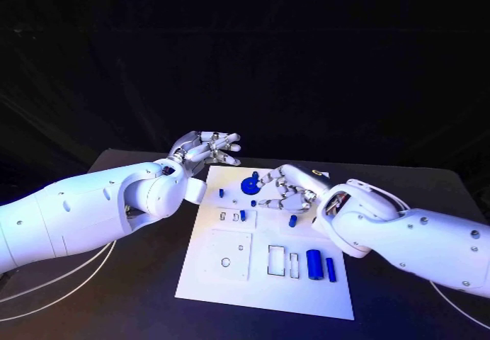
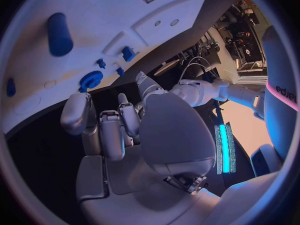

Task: Assemble the parts on the task board

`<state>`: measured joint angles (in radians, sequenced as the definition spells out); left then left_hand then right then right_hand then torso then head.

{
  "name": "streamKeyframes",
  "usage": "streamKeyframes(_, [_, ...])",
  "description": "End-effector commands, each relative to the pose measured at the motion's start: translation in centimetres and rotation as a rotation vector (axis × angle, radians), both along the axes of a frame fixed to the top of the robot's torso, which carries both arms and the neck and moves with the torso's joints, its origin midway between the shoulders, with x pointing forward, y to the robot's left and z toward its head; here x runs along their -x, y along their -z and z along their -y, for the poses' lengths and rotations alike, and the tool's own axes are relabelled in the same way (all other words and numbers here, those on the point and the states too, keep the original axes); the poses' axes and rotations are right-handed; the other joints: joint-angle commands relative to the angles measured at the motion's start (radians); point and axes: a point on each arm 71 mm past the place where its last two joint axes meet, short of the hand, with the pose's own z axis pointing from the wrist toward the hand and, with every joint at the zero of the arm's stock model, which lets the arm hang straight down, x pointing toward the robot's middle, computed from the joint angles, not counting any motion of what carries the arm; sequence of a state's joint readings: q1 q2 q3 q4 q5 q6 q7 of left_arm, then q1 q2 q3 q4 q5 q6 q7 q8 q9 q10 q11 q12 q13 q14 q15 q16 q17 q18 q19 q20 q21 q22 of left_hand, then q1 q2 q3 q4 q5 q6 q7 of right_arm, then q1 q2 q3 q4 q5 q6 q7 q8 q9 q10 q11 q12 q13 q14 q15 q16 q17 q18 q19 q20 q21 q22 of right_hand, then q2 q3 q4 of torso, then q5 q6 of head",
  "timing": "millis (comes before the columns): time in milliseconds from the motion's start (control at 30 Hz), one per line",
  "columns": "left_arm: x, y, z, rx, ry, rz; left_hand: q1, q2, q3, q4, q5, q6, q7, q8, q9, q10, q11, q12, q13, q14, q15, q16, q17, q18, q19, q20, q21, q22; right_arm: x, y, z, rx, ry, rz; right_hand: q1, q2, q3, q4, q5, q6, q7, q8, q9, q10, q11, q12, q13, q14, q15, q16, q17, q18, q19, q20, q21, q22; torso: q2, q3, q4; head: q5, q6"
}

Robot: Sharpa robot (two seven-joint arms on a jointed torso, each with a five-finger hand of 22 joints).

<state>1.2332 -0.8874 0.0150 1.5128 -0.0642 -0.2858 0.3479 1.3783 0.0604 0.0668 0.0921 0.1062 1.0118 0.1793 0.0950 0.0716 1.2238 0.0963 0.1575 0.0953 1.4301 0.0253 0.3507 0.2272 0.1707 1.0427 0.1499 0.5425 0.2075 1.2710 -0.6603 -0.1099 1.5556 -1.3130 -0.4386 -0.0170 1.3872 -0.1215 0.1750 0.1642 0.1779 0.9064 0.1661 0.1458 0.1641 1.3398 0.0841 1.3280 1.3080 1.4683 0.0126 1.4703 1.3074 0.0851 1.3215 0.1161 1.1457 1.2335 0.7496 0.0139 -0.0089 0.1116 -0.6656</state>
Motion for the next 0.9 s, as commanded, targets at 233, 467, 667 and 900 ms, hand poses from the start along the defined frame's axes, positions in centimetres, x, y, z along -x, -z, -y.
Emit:
streamKeyframes(233, [0.3, 2.0, 0.4, -0.383, 0.181, -0.127, 0.028, -0.033, 0.0, 0.018, 0.007, 0.11, -0.083, 0.075, 0.046, 0.156, -0.082, 0.221, 0.18, 0.095, -0.082, 0.804, 0.792, 0.012, 0.18, -0.095, 0.213, 0.114, 0.2, -2.8, 6.7, -0.168, 0.047, -0.126, -0.002, 0.001, -0.007, 0.0, 0.019, 0.027, -0.007, 0.021, 0.001, 0.012, -0.01, 0.012, 0.038, 0.057, -0.012, 0.004, 0.103, 0.008, 0.021, -0.008, 0.021, 0.021, -0.031, -0.0018, -0.0051, 0.008, -0.007])
streamKeyframes(467, [0.5, 3.0, 0.1, -0.718, 0.27, -0.265, -0.08, -0.061, 0.004, 0.1, 0.004, 0.085, -0.094, 0.135, 0.107, 0.089, -0.09, 0.552, 0.49, 0.085, -0.083, 1.03, 1.06, -0.024, 0.219, -0.107, 0.476, 0.423, 0.2, -3.2, 9.6, -0.208, 0.128, -0.145, -0.006, 0.0, -0.013, 0.0, 0.032, 0.03, -0.01, 0.025, -0.001, 0.015, -0.012, 0.013, 0.037, 0.06, -0.015, 0.006, 0.106, 0.007, 0.027, -0.011, 0.023, 0.023, -0.048, 0.007, -0.0087, 0.021, -0.021])
streamKeyframes(667, [-0.4, 3.2, 0.6, -1.018, 0.258, -0.316, -0.161, -0.066, -0.074, 0.195, 0.0, 0.056, -0.097, 0.197, 0.16, 0.066, -0.091, 0.751, 0.688, 0.078, -0.085, 1.041, 1.077, -0.082, 0.352, -0.114, 0.757, 0.843, -0.1, -3.4, 11.0, -0.222, 0.176, -0.141, -0.008, -0.003, -0.018, 0.0, 0.036, 0.027, -0.01, 0.024, -0.003, 0.011, -0.012, 0.009, 0.032, 0.059, -0.016, 0.003, 0.102, 0.009, 0.025, -0.012, 0.017, 0.019, -0.056, 0.011, -0.0015, 0.01, -0.029])
streamKeyframes(900, [-1.0, 3.2, 1.6, -1.14, 0.246, -0.349, -0.16, -0.052, -0.147, 0.196, 0.001, 0.037, -0.118, 0.308, 0.256, 0.097, -0.107, 0.927, 0.872, 0.077, -0.098, 1.042, 1.085, -0.104, 0.385, -0.123, 0.856, 0.998, -0.4, -3.4, 11.3, -0.225, 0.205, -0.132, -0.009, -0.003, -0.023, -0.001, 0.04, 0.018, -0.009, 0.021, -0.006, 0.011, -0.012, 0.008, 0.031, 0.06, -0.016, 0.002, 0.102, 0.008, 0.027, -0.013, 0.015, 0.018, -0.054, 0.0127, -0.0017, 0.006, -0.035])
